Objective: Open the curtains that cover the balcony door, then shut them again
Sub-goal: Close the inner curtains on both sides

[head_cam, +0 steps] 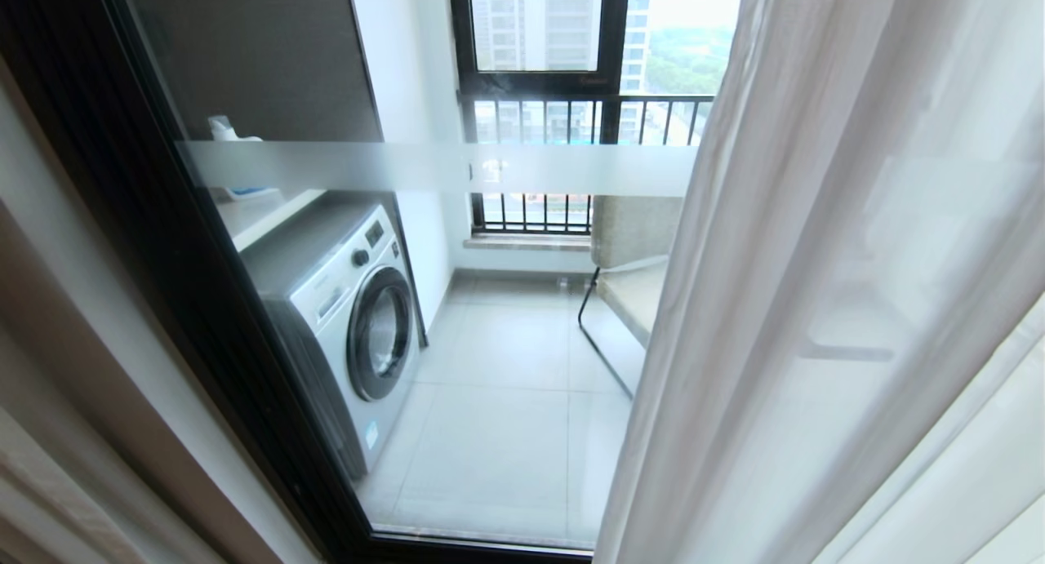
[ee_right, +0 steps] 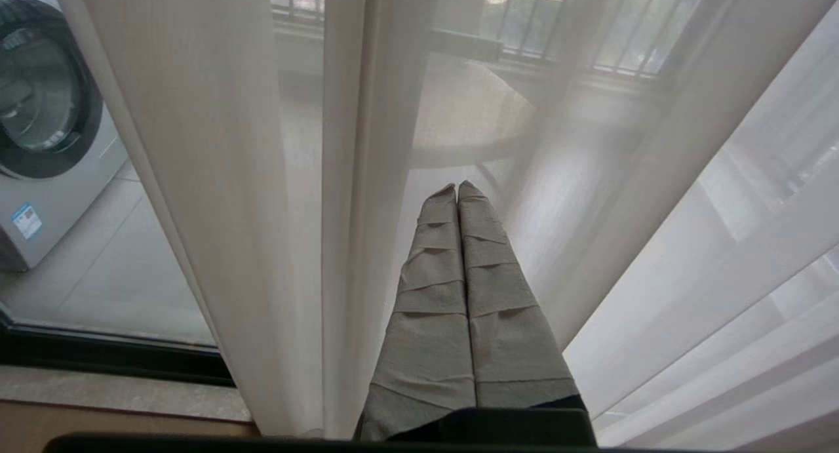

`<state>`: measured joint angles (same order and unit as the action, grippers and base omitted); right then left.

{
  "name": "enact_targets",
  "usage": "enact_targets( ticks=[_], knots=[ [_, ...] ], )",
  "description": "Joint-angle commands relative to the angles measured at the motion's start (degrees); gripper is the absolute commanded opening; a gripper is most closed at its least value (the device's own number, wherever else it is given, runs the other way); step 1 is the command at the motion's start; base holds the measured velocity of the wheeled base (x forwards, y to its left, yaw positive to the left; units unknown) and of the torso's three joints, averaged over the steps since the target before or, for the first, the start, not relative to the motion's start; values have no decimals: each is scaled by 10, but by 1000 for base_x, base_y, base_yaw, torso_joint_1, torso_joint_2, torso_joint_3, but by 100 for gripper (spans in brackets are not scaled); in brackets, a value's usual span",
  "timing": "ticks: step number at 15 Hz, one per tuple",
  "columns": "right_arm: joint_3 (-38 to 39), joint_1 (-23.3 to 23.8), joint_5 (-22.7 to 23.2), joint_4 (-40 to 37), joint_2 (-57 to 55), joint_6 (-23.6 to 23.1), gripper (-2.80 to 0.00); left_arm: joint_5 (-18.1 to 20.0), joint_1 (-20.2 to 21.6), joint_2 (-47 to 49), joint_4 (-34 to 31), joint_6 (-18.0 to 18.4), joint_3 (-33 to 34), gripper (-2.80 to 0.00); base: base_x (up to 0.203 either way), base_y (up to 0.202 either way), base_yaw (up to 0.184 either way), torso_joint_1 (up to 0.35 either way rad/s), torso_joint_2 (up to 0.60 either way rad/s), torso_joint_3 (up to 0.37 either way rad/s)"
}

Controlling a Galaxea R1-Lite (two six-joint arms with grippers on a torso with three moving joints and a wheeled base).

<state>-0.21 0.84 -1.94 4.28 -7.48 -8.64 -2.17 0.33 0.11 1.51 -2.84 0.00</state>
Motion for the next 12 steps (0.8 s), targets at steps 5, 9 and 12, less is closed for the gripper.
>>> enact_targets(
  ticks=[5, 9, 12],
  knots=[
    [2, -7, 25, -41, 75, 74, -280, 0, 0, 0, 1, -1, 0, -280, 0, 0, 0, 0, 0, 0],
    [2, -7, 25, -41, 75, 75, -280, 0, 0, 0, 1, -1, 0, -280, 0, 0, 0, 0, 0, 0],
    [2, -7, 25, -41, 75, 75, -280, 0, 0, 0, 1, -1, 0, -280, 0, 0, 0, 0, 0, 0]
  ],
)
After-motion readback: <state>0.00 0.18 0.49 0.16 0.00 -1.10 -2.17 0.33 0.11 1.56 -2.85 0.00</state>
